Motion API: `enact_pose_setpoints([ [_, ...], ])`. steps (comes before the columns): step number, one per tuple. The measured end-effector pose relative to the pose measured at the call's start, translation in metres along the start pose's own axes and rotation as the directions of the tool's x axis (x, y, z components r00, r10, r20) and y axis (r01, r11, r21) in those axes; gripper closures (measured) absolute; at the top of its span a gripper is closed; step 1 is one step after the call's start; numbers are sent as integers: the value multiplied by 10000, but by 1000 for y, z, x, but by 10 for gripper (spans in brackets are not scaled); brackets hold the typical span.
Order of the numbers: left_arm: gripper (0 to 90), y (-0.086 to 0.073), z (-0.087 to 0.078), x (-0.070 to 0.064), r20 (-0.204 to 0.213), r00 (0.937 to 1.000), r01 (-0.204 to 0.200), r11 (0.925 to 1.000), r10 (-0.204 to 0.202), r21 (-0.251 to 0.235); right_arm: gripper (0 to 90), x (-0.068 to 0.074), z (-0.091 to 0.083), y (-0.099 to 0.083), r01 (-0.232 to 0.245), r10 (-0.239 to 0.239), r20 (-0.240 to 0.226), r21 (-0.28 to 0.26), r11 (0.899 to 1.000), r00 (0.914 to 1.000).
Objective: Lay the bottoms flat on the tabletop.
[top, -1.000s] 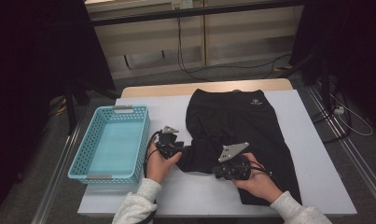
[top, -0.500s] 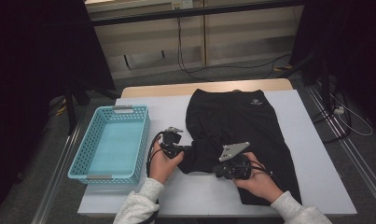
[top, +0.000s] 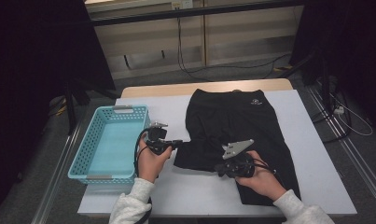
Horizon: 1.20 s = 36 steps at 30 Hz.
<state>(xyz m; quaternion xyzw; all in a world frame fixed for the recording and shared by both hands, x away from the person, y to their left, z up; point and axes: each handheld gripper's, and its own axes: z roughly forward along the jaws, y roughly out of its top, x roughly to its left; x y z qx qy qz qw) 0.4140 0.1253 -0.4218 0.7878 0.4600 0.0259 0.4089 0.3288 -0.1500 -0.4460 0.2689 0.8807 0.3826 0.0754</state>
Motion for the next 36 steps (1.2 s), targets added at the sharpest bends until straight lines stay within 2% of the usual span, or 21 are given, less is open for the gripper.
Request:
enact_pose_setpoints([
  [4, 896, 1, -4, 1, -100, 9999, 69, 9998, -71, -194, 898, 2, 1, 0, -12, 13, -193, 19, 10000, 9998],
  [7, 887, 2, -3, 1, -126, 9999, -6, 9997, 3, -255, 898, 2, 0, 0, -9, 9, -159, -30, 10000, 9999],
  [9, 889, 1, -1, 1, -196, 9998, 1, 9997, -6, -251, 898, 1, 0, -1, 54, -54, 137, -13, 10000, 9999],
  [11, 898, -1, 2, 4, -252, 9996, 83, 9997, -90, -247, 898, 1, 0, -1, -21, 21, 56, -21, 10000, 10000],
  [13, 897, -1, 3, 7, -296, 9995, 100, 9999, -103, -91, 895, 0, 0, -1, 46, -44, 209, -126, 9999, 9998],
  [15, 890, -2, 3, 7, -283, 9995, 130, 9997, -136, -210, 895, -1, -2, 0, -21, 27, 301, -209, 9998, 9995],
  [17, 854, -1, 2, 6, -447, 9990, 51, 9995, -65, -322, 894, -2, -3, 0, -105, 114, 373, -254, 9996, 9992],
  [19, 819, -1, 2, 6, -312, 9995, 69, 9990, -82, -438, 892, -2, -1, -1, -113, 115, 187, -154, 9998, 9998],
  [21, 708, -1, 4, 6, -154, 9999, 30, 9984, -38, -572, 864, 0, 3, -2, -19, 19, 34, 51, 10000, 10000],
  [23, 549, -1, 8, 5, -215, 9996, -213, 9971, 198, -726, 780, 3, 5, -2, 33, -33, -23, 31, 10000, 10000],
  [26, 528, -3, 14, 2, 53, 9996, -287, 9984, 290, -488, 635, 6, 5, 2, 145, -140, 247, -219, 9997, 9996],
  [29, 467, -3, 17, 1, -17, 9991, -425, 9977, 424, -528, 543, 7, 8, 5, 175, -156, 464, -395, 9991, 9988],
  [31, 424, -2, 18, 2, -163, 9986, -508, 9967, 499, -636, 529, 9, 12, 7, 241, -214, 583, -454, 9987, 9981],
  [33, 395, -3, 18, 3, -358, 9977, -603, 9957, 579, -702, 501, 12, 18, 11, 347, -326, 456, -462, 9983, 9984],
  [36, 373, -3, 19, 5, -470, 9975, -564, 9960, 532, -695, 505, 17, 28, 16, 526, -514, 473, -244, 9983, 9976],
])
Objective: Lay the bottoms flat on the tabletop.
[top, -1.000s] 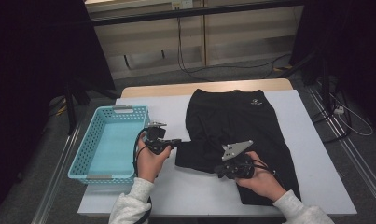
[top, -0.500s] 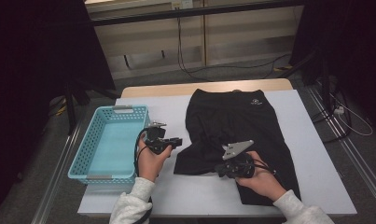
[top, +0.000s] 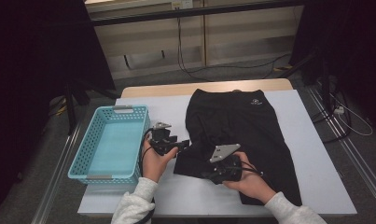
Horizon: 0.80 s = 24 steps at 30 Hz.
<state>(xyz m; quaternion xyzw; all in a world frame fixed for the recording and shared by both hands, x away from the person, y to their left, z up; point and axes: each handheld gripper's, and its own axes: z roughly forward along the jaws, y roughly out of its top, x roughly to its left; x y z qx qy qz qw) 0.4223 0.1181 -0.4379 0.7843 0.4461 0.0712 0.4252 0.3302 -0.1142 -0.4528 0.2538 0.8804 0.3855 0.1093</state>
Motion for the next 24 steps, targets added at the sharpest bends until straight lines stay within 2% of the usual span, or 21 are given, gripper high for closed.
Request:
enact_pose_setpoints([
  [2, 368, 0, 1, 1, -26, 10000, 38, 10000, -38, -55, 545, 3, 6, 1, 52, -51, -157, 85, 10000, 9999],
  [4, 363, -1, 1, 2, -65, 10000, 6, 10000, -6, -23, 571, 5, 11, 1, 78, -76, -67, 227, 9997, 9999],
  [6, 362, -1, 1, 2, -34, 10000, 60, 10000, -60, -20, 662, 3, 12, 2, 24, -22, -110, 146, 9999, 9999],
  [7, 358, -1, 2, 1, -41, 10000, 25, 10000, -25, -4, 707, 1, 12, 2, -179, 180, -143, 118, 9998, 9997],
  [10, 359, -1, 1, 1, -30, 10000, 22, 10000, -22, -47, 887, -5, 11, 1, -416, 417, -130, 96, 9991, 9990],
  [11, 361, -1, 1, 1, -40, 10000, 25, 10000, -25, -62, 896, -5, 11, 1, -533, 535, -135, 122, 9985, 9985],
  [15, 368, 0, -1, 3, -16, 10000, 46, 10000, -46, -71, 900, -4, 5, 0, -388, 403, -422, 355, 9986, 9983],
  [17, 368, 0, -1, 3, -3, 10000, 98, 9999, -98, -88, 900, -1, 0, -2, -333, 373, -879, 470, 9983, 9954],
  [19, 368, 0, -1, 3, -14, 10000, 96, 9999, -96, -80, 900, 1, -5, -7, -120, 190, -1143, 618, 9980, 9933],
  [20, 368, 0, -1, 3, -19, 9999, 114, 9999, -114, -82, 899, 2, -8, -9, -201, 270, -1172, 599, 9980, 9927],
  [21, 368, 0, -1, 3, -29, 10000, 91, 9999, -91, -87, 873, 2, -10, -10, -79, 145, -1051, 635, 9980, 9944],
  [22, 367, 0, -1, 3, -42, 10000, 67, 10000, -68, -58, 801, 1, -12, -10, -60, 115, -984, 564, 9984, 9951],
  [24, 366, 0, -1, 3, -72, 10000, 54, 10000, -54, -55, 683, 1, -13, -6, -146, 149, -689, 45, 9999, 9975],
])
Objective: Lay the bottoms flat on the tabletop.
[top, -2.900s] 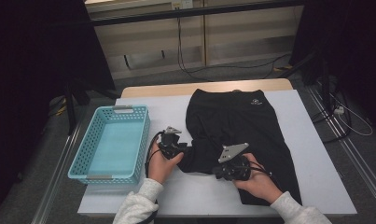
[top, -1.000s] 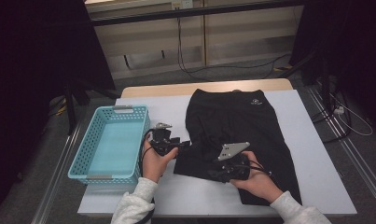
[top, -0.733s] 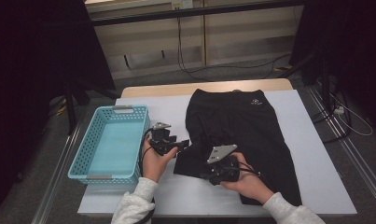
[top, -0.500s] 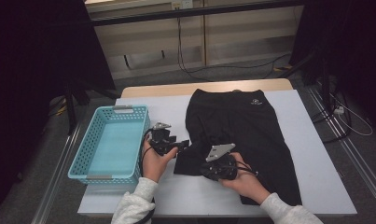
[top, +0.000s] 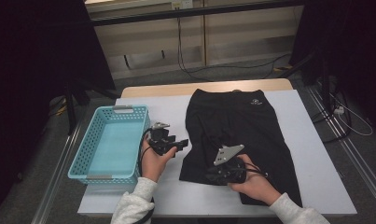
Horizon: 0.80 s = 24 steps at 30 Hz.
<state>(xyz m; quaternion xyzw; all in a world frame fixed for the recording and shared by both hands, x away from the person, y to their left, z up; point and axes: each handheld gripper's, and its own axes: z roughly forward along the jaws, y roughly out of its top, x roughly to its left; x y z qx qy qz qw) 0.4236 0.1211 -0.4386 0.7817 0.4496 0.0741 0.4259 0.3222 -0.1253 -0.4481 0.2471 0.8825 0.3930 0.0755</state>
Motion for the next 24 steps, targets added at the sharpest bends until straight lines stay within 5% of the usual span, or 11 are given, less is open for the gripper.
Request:
enact_pose_setpoints([
  [3, 359, 0, 1, 1, -53, 10000, -7, 10000, 7, 21, 560, 4, 6, 8, 56, -52, 135, -321, 9995, 9999],
  [9, 324, 0, -1, 2, -270, 9996, -58, 10000, 58, 24, 528, 20, 34, 24, 468, -471, -139, -243, 9986, 9988],
  [13, 316, -1, -1, 4, -421, 9991, -12, 10000, 11, -17, 583, 24, 46, 24, 584, -584, -10, -46, 9983, 9983],
  [18, 314, -1, 0, 4, -406, 9992, -47, 10000, 47, -1, 863, 21, 44, 22, 338, -338, 37, -76, 9994, 9994],
  [24, 317, -1, -1, 4, -441, 9990, -112, 9999, 113, 16, 896, 20, 37, 22, 335, -336, -289, -35, 9994, 9990],
])
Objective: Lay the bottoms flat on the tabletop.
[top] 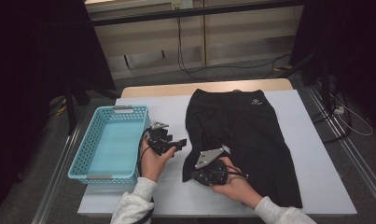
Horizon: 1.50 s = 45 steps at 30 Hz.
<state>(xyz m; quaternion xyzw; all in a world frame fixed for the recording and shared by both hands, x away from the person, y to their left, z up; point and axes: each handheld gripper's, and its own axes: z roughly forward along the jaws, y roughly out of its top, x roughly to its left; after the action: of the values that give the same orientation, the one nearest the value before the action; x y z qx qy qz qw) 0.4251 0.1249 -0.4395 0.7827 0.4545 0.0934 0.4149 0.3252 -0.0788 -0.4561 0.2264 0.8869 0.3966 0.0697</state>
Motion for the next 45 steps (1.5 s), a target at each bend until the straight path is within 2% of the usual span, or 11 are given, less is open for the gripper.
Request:
enact_pose_setpoints([
  [3, 320, 0, 1, 0, 9, 10000, 59, 10000, -59, -27, 896, -1, -16, -1, -297, 288, -188, -480, 9984, 9994],
  [7, 324, 0, 2, 2, -4, 10000, 78, 10000, -78, 3, 896, -9, -41, -7, -788, 782, -101, -1106, 9907, 9969],
  [19, 349, 3, 20, 1, 118, 9999, 58, 9996, -61, 271, 895, -30, -79, -36, -1423, 1560, 928, -1394, 9800, 9834],
  [22, 348, 5, 22, -1, 130, 9999, 79, 9997, -82, 238, 889, -31, -75, -43, -1497, 1597, 1076, -954, 9841, 9813],
  [26, 348, 8, 21, -3, 175, 9998, -89, 9998, 85, 203, 873, -25, -64, -47, -1142, 1169, 1024, -311, 9930, 9879],
  [28, 345, 9, 20, -4, 136, 9999, -76, 9999, 74, 97, 791, -21, -60, -46, -1029, 1040, 1007, -165, 9946, 9895],
  [34, 335, 8, 16, -2, 110, 9999, -112, 9999, 111, 81, 623, -13, -58, -29, -511, 573, 1143, -564, 9971, 9918],
  [38, 333, 8, 15, -3, 65, 10000, -18, 10000, 18, 40, 553, -9, -42, -14, -371, 438, 1088, -627, 9973, 9931],
  [40, 333, 7, 13, -1, 44, 10000, -14, 10000, 14, 75, 585, -5, -31, -9, -172, 207, 1180, -302, 9994, 9928],
  [41, 333, 7, 13, -1, 7, 10000, -9, 10000, 9, 31, 577, -4, -25, -8, -113, 113, 1460, -11, 9999, 9892],
  [45, 333, 6, 13, -1, -9, 10000, -97, 9999, 97, 116, 606, -11, -14, -12, -464, 391, 1879, 341, 9983, 9814],
])
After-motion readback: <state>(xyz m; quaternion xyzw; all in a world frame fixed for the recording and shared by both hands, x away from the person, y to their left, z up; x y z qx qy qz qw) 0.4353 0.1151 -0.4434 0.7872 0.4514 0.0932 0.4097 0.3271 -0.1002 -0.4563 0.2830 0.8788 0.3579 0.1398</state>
